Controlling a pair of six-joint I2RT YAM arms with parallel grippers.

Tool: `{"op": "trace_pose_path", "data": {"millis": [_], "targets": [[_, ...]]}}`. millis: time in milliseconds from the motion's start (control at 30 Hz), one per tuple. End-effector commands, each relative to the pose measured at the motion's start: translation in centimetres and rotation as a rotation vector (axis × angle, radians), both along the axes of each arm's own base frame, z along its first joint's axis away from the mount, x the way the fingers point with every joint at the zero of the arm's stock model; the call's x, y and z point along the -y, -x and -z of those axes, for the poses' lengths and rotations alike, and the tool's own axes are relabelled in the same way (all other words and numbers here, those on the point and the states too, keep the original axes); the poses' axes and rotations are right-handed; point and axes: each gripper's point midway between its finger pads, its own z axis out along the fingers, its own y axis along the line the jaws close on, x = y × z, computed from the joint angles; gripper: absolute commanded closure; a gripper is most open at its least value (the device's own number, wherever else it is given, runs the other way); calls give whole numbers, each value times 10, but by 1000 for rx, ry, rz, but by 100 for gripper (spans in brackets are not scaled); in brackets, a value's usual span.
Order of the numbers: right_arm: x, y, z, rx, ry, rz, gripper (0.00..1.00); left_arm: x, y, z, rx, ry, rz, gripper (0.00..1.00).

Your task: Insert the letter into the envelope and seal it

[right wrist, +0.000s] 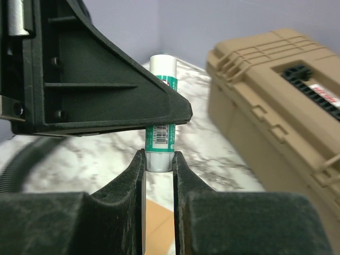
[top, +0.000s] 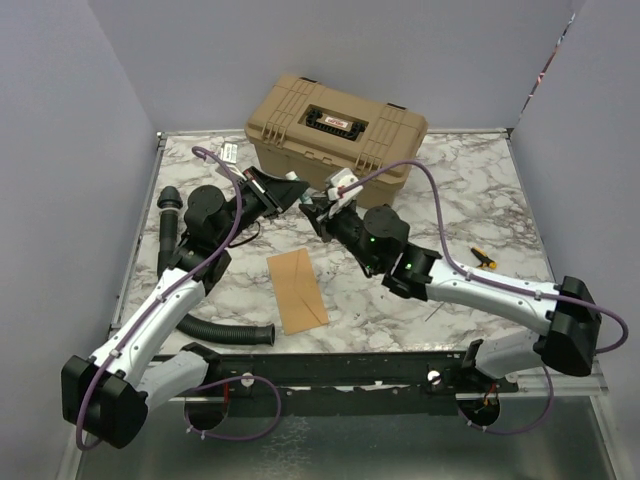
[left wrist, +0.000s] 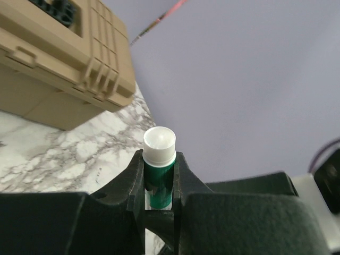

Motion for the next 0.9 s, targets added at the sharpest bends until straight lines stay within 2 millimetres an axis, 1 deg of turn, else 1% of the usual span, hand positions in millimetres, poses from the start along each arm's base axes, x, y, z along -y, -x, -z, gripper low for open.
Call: {"op": "trace_pose_path", "data": {"millis": [0, 33, 100, 133, 267, 300, 367, 433, 533, 633, 733, 867], "targets": [[32, -51, 13, 97, 211, 357, 99, 17, 26, -20, -2, 27, 133, 100], [26, -48, 15, 68, 186, 332, 99, 17, 25, -21, -1, 25, 130, 100], [15, -39, 12, -12, 81, 265, 99, 17, 25, -22, 8, 15, 128, 100], [10, -33, 8, -54, 20, 228, 99, 16, 26, -22, 12, 9, 123, 96], [-5, -5, -8, -246, -240, 94, 99, 9, 30, -20, 46, -17, 98, 71], [-7, 0, -12, -278, -288, 65, 99, 8, 33, -21, 60, -17, 95, 67], [-14, 12, -18, -349, -372, 1, 99, 4, 38, -23, 92, -10, 92, 60], [-19, 23, -22, -398, -445, -60, 99, 2, 43, -25, 121, 3, 95, 56], [-22, 37, -29, -453, -532, -141, 99, 1, 49, -22, 145, 13, 103, 54], [-27, 47, -29, -489, -557, -202, 99, -1, 51, -20, 160, 17, 101, 54], [-28, 53, -28, -516, -590, -241, 99, 0, 50, -16, 166, 15, 101, 60], [-30, 66, -35, -516, -598, -329, 99, 4, 51, -14, 187, -8, 126, 72]]}}
